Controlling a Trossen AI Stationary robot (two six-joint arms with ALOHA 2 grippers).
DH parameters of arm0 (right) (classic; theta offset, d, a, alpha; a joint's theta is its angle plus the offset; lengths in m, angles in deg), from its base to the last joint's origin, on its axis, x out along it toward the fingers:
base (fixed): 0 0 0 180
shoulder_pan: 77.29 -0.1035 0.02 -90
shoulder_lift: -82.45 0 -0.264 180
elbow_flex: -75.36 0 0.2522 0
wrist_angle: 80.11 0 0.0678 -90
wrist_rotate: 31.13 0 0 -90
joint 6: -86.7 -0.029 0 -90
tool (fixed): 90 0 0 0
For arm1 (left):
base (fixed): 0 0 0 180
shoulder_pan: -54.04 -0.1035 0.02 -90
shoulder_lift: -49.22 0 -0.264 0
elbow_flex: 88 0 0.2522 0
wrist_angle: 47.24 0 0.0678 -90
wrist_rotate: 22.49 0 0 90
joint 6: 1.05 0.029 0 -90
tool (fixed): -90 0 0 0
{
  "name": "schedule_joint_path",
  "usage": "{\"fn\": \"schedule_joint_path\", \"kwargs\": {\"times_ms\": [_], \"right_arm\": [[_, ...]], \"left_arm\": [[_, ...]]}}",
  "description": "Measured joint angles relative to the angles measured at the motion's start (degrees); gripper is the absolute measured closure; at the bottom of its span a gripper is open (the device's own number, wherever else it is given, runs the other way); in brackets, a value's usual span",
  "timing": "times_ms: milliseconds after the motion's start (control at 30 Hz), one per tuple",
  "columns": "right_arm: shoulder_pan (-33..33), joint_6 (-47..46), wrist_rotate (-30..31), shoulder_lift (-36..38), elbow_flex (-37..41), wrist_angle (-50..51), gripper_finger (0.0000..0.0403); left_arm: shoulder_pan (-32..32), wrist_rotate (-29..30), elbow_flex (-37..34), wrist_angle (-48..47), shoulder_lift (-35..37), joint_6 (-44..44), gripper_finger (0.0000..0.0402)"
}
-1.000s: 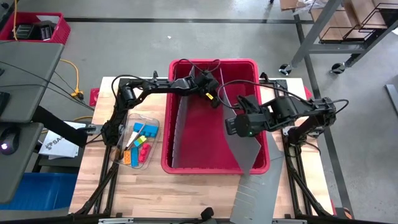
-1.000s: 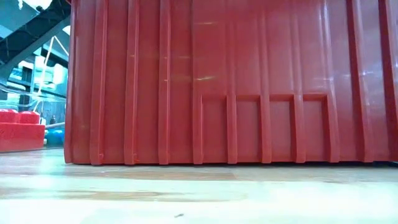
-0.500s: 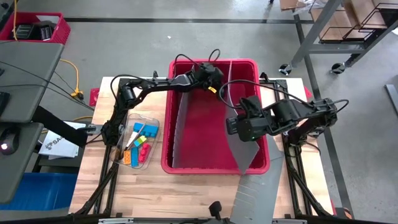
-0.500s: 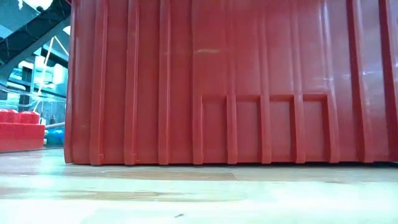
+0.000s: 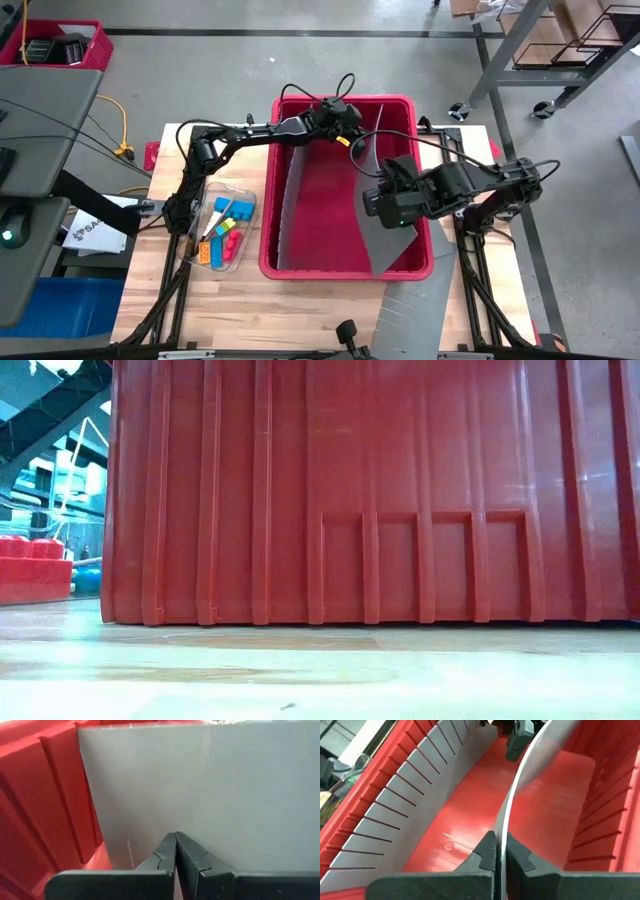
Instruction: Sort Items/Unsort Items
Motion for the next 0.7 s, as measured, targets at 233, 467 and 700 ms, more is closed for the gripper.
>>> {"fn": "schedule_joint_path", "kwargs": {"times_ms": [233,467,700], "right_arm": [[-0.8,2.5,0.6,0.0,-0.5,0.0,0.0402],[-2.6,3.7,0.8,0.0,-0.6,-0.3,0.0403],[-2.7,1.5,0.6,0.0,-0.6,-0.2,0.0403]], "left_arm": [[-0.8,0.3,0.0,-3.1,0.0,3.9,0.0401],[-2.5,1.2,0.0,-6.9,0.0,6.0,0.0401],[-2.3,1.6,-0.1,-4.5,0.0,4.4,0.0402]]}}
